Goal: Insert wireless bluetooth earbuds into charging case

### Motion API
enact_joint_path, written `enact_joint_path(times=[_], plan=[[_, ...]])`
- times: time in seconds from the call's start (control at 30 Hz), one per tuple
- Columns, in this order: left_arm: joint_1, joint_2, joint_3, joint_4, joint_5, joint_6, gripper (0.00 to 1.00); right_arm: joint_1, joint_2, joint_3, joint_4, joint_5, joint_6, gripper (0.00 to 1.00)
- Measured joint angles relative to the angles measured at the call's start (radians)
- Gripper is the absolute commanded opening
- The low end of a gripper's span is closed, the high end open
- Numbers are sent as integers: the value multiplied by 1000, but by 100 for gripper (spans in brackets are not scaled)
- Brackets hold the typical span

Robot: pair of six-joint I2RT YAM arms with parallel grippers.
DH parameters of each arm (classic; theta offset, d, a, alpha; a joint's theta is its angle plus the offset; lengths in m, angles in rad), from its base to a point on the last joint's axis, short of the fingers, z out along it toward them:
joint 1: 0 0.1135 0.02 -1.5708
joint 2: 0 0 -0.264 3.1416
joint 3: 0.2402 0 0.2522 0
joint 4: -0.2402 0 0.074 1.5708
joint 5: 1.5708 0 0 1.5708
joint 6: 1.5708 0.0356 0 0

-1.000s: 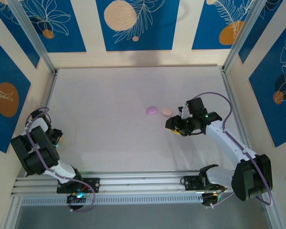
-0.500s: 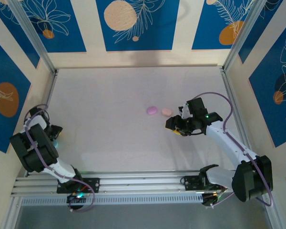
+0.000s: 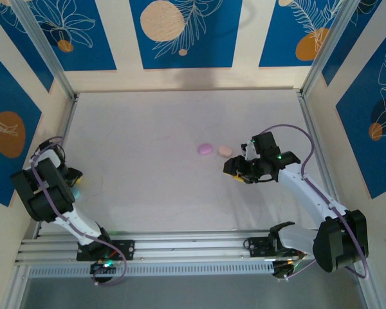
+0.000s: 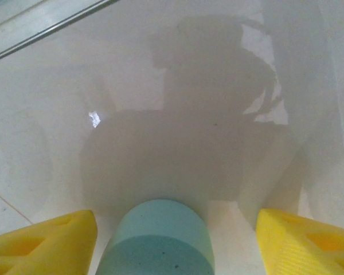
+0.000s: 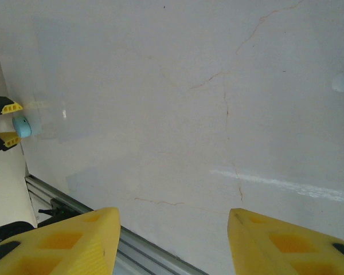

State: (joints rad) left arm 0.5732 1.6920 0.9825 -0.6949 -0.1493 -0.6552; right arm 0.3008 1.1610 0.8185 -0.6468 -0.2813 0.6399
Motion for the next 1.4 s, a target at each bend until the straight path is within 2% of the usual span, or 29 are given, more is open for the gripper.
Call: enact_joint_path(times=[0.1, 0.3, 0.53, 0.73, 0.8, 0.87, 1.03, 1.17, 1.27, 1.4], plan=[[0, 0, -4, 9, 15, 0, 67, 0, 0, -7, 1, 0, 0, 54], [1, -24, -31, 22, 26, -18, 75, 0, 0, -9, 0, 0, 0, 54], [1, -51, -63, 25, 55, -33, 66, 0, 0, -9, 0, 0, 0, 54], [1, -56, -70, 40, 72, -42, 47, 0, 0, -10, 0, 0, 0, 54], [1, -66, -79, 45, 75, -38, 46, 0, 0, -10, 0, 0, 0, 54], [-1, -76, -87, 48, 101, -38, 40, 0, 0, -12, 0, 0, 0, 54], [-32, -109, -92, 47, 169, -32, 41, 0, -1, -14, 0, 0, 3, 54], [-136, -191, -117, 48, 226, -74, 42, 0, -8, -14, -1, 1, 13, 54], [-315, -285, -152, 48, 243, -142, 42, 0, -20, -14, 2, 3, 25, 54], [-606, -354, -191, 66, 258, -285, 43, 8, -32, -15, 14, 10, 49, 54]])
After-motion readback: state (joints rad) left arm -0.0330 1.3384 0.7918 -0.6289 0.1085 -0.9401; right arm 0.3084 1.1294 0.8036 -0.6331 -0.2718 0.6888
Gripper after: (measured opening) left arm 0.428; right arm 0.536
